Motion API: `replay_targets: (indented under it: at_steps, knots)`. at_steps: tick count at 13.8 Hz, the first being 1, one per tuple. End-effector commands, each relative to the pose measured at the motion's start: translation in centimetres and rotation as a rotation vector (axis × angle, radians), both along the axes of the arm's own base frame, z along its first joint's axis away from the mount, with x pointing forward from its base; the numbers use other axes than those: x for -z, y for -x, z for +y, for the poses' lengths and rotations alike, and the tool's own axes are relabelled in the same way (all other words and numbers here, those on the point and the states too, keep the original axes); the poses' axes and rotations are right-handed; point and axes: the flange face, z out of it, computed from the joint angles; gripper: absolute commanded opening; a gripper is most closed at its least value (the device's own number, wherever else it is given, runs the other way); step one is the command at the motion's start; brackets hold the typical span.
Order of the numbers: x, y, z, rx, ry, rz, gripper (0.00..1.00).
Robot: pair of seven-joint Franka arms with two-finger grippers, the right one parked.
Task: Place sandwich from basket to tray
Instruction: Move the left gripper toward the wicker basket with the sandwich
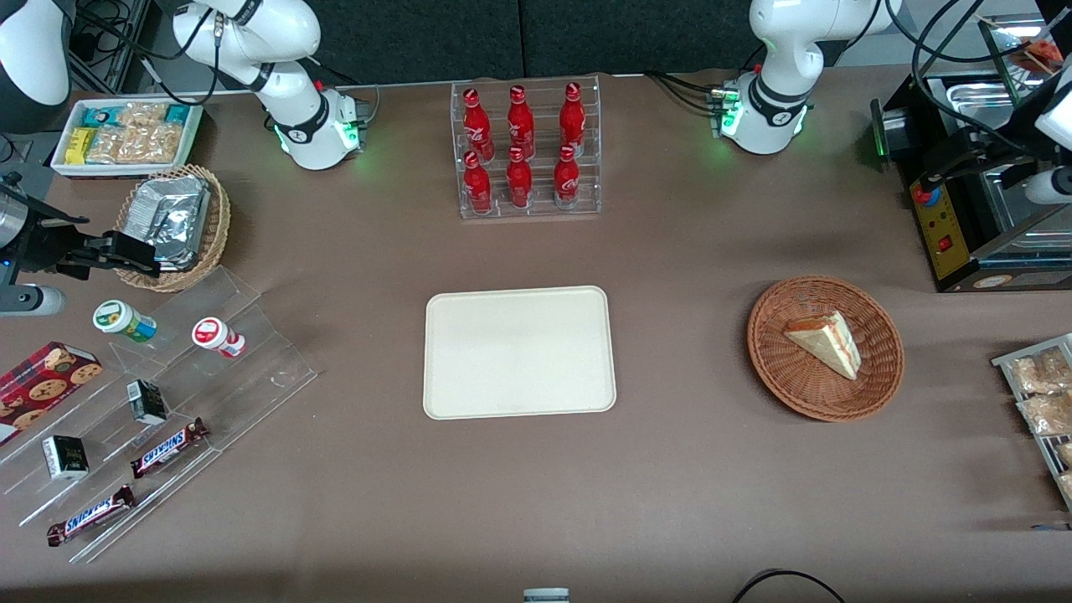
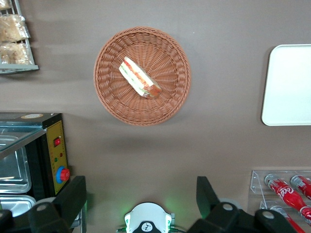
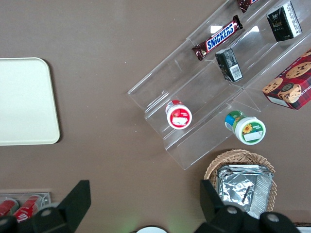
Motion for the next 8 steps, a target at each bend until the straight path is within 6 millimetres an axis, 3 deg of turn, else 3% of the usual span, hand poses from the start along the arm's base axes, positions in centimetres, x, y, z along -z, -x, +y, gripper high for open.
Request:
replay_targets:
  at_steps: [1,2,8]
  knots:
    - [0.0,0.0,-0.6,0.026,0.017,-0.015,1.00]
    - [-0.3,-0.2,-0.2,0.020,0.016,-0.020,1.00]
    - [6.5,-5.0,0.9,-0.009,-0.031,0.029,1.00]
